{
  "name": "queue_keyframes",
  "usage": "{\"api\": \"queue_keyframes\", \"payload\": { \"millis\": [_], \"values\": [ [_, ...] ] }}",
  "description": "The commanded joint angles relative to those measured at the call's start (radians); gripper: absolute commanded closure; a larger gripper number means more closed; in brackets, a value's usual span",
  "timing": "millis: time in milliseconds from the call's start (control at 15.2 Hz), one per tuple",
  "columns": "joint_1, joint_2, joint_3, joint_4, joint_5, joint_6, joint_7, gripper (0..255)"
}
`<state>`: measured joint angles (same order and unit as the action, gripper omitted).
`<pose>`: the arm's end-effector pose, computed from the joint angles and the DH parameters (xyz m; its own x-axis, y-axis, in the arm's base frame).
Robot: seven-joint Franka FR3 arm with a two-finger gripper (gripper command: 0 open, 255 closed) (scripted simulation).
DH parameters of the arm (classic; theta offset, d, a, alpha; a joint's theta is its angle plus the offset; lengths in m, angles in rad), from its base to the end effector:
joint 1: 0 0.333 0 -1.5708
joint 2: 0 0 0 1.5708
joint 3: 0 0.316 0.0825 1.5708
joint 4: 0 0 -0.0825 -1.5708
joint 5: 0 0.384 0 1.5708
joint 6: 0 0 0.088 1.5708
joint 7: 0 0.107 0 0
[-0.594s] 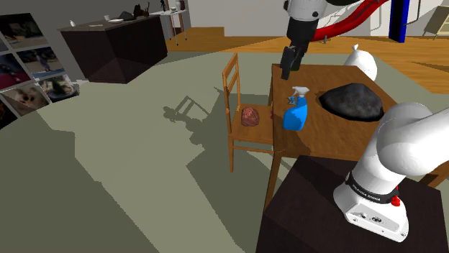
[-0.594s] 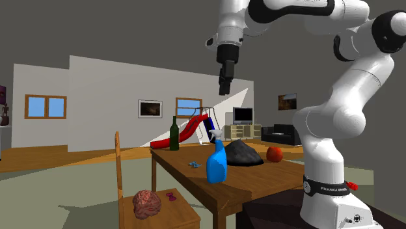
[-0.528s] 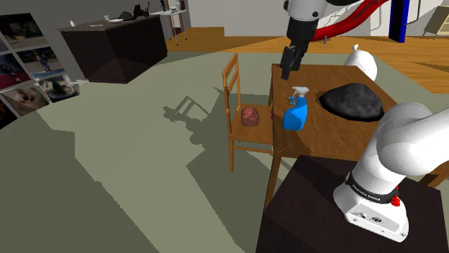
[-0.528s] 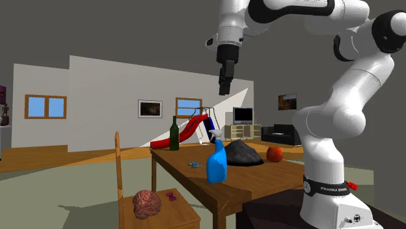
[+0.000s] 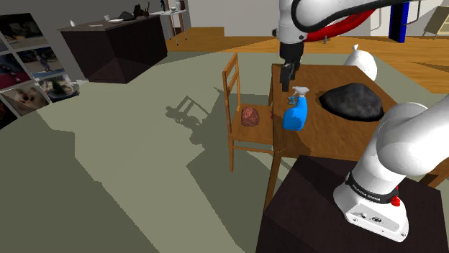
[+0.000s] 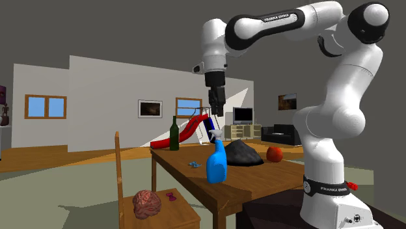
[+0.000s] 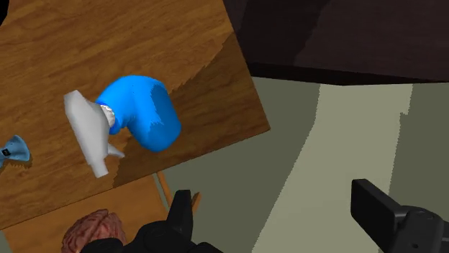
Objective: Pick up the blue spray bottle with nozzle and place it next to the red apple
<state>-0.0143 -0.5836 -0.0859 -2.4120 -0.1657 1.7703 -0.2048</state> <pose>0.3660 -0.0545 0.5118 0.9848 0.1527 -0.0824 0.1605 -0.9822 0.0979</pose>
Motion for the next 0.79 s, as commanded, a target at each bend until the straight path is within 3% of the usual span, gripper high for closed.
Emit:
{"api": "queue_keyframes", "payload": {
  "millis": [0,726],
  "values": [
    [-0.004,0.062,-0.028,0.011,-0.024,0.009,-0.061,0],
    [-0.039,0.454,-0.144,0.086,-0.154,0.119,-0.345,0]
  ]
}}
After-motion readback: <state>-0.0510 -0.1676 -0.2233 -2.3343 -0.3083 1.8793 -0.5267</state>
